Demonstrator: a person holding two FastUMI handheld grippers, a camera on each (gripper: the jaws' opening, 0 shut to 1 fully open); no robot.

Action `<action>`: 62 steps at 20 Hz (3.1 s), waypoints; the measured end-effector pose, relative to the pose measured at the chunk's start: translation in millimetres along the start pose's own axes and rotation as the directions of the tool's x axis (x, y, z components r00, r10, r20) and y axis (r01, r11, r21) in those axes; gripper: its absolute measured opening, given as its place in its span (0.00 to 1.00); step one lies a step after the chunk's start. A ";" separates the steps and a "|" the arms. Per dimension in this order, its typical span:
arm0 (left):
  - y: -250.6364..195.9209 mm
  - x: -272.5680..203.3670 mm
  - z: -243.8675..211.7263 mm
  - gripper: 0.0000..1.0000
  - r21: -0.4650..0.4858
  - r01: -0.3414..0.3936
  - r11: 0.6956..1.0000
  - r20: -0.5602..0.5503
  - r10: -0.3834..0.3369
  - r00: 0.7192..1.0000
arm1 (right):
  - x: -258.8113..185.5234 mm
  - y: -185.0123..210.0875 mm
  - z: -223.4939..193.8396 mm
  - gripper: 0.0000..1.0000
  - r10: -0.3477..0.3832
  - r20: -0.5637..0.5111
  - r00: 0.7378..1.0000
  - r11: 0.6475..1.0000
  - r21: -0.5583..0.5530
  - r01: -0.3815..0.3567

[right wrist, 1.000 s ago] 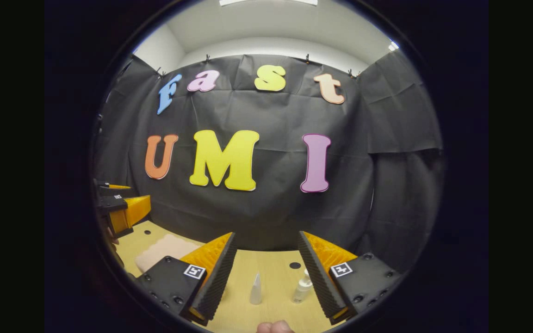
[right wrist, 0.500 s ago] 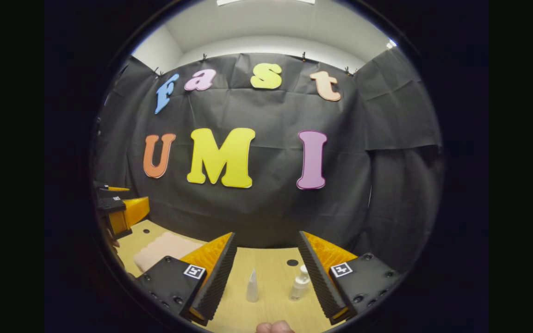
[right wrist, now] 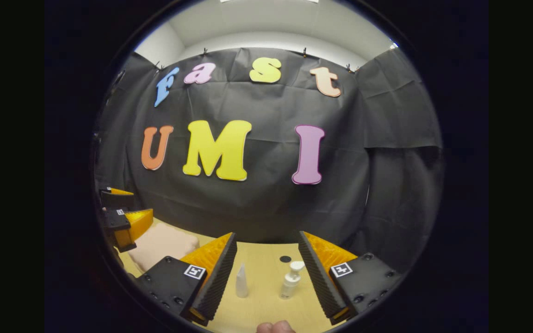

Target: First open the suitcase, pack the skin care products into it, and then close the suitcase.

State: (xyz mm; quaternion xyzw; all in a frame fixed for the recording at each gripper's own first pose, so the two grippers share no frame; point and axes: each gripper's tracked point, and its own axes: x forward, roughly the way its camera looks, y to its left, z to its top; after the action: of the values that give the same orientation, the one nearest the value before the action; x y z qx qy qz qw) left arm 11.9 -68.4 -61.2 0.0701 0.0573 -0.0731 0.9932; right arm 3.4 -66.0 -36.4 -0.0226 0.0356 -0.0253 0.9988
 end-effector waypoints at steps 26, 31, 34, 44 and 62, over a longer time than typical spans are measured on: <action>-55.9 108.2 -210.6 0.49 0.717 0.339 0.609 -0.500 0.111 0.859 | -8.9 -129.4 -103.5 0.80 -0.188 -0.212 0.959 0.982 -0.030 0.186; -58.4 105.6 -197.3 0.18 0.714 0.329 0.618 -0.483 0.094 0.871 | -15.1 -126.4 -93.0 0.80 -0.209 -0.188 0.960 0.978 -0.027 0.207; -45.2 101.3 -169.6 0.11 0.697 0.275 0.662 -0.437 0.089 0.895 | -18.9 -116.5 -89.2 0.80 -0.209 -0.183 0.961 0.978 -0.019 0.209; 70.4 68.5 -30.0 0.03 0.432 -0.028 0.901 -0.164 0.109 0.980 | -13.4 -32.2 -11.0 0.79 -0.106 -0.063 0.992 0.993 -0.049 0.103; 364.9 67.4 -249.8 0.03 -0.273 -0.388 0.880 -0.370 0.277 0.887 | -10.0 96.0 5.3 0.80 0.007 -0.138 0.990 0.986 -0.162 -0.029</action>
State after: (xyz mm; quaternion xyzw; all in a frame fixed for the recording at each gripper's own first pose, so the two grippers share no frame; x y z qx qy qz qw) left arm 108.1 316.7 -267.4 -0.0824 0.2163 0.1241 0.9649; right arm -1.5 30.5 -34.9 -0.1022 0.1061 -0.0147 0.9890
